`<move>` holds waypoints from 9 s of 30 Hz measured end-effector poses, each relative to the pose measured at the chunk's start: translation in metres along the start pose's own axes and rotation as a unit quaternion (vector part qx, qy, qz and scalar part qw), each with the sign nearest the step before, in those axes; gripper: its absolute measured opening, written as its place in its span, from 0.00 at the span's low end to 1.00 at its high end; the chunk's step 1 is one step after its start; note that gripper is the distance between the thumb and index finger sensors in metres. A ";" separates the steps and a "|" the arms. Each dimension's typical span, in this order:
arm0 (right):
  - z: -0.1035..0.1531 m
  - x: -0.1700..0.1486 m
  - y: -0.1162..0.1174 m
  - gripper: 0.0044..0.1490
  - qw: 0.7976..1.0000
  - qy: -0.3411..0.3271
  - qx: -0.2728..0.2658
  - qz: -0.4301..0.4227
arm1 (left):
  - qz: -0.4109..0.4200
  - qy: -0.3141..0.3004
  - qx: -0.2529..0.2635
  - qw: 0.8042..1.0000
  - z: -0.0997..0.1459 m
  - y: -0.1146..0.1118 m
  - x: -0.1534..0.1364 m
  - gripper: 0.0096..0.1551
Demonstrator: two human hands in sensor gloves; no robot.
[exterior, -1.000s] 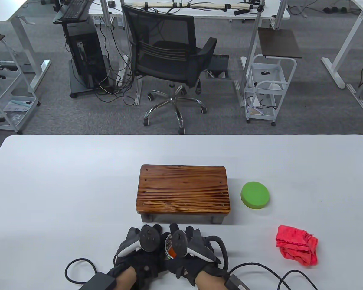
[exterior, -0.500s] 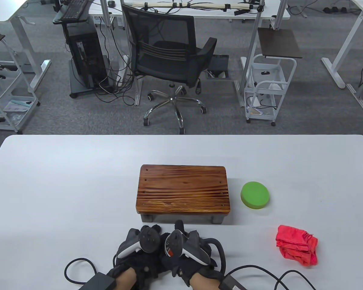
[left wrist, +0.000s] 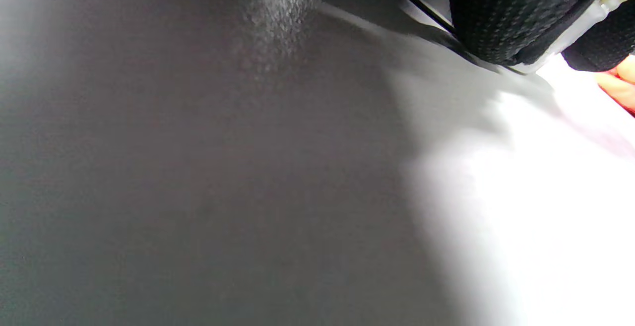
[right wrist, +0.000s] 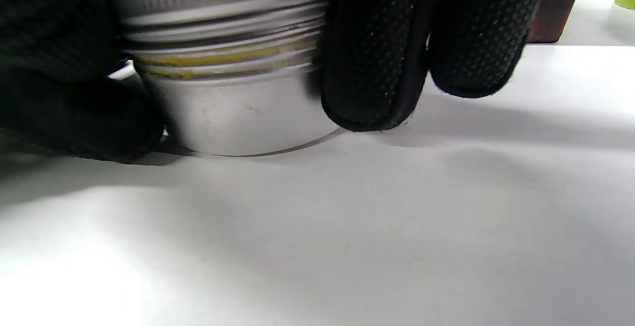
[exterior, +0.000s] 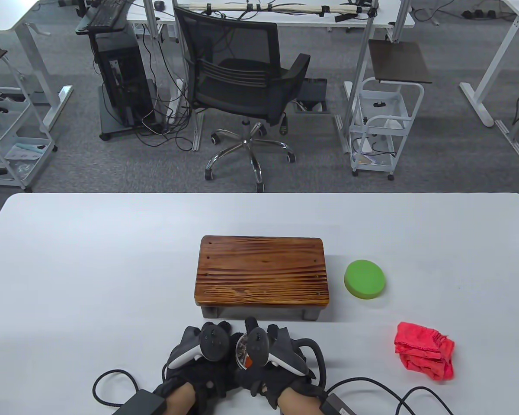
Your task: Dip and apply wood wax on stool
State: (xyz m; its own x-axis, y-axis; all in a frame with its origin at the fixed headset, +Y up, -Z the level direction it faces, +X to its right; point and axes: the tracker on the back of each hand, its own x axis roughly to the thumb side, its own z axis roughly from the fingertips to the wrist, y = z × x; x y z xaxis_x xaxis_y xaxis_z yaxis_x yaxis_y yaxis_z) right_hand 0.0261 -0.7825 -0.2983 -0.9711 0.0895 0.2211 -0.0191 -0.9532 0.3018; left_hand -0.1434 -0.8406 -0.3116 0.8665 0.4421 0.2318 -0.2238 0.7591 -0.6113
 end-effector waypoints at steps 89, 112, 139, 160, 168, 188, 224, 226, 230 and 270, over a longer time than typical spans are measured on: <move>0.054 -0.140 -0.037 0.60 0.993 0.094 0.000 -0.072 | 0.005 0.003 0.004 1.000 0.001 0.000 -0.002 0.48; 0.033 -0.177 0.008 0.61 0.984 0.167 0.055 0.013 | 0.005 0.003 0.004 1.000 0.001 0.000 -0.002 0.47; 0.034 -0.168 0.013 0.58 0.980 0.174 0.081 0.045 | 0.005 0.003 0.004 1.000 0.001 0.000 -0.002 0.47; 0.035 -0.168 0.014 0.57 0.980 0.175 0.088 0.038 | 0.005 0.003 0.004 1.000 0.001 0.000 -0.002 0.47; 0.036 -0.168 0.015 0.57 0.980 0.174 0.093 0.036 | 0.005 0.003 0.004 1.000 0.001 0.000 -0.002 0.47; 0.036 -0.169 0.015 0.56 0.980 0.174 0.094 0.032 | 0.005 0.003 0.004 1.000 0.001 0.000 -0.002 0.47; 0.036 -0.170 0.015 0.56 0.980 0.173 0.093 0.020 | 0.009 0.000 0.005 1.000 0.001 0.001 -0.003 0.46; 0.036 -0.172 0.014 0.57 0.980 0.173 0.093 0.009 | 0.009 0.000 0.005 1.000 0.001 0.001 -0.003 0.46; 0.037 -0.176 0.013 0.57 0.980 0.174 0.093 -0.006 | 0.009 0.000 0.005 1.000 0.001 0.001 -0.003 0.46; -0.089 -0.251 -0.096 0.74 0.960 0.265 0.034 -0.082 | 0.023 -0.006 -0.001 1.000 0.002 0.002 -0.006 0.45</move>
State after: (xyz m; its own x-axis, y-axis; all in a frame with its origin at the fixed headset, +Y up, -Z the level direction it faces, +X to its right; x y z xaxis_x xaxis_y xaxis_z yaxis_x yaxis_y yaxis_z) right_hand 0.2507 -0.7394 -0.4647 -0.9413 0.0609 -0.3319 -0.1846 -0.9164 0.3552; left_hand -0.1496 -0.8407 -0.3128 0.8494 0.4831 0.2124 -0.2629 0.7364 -0.6234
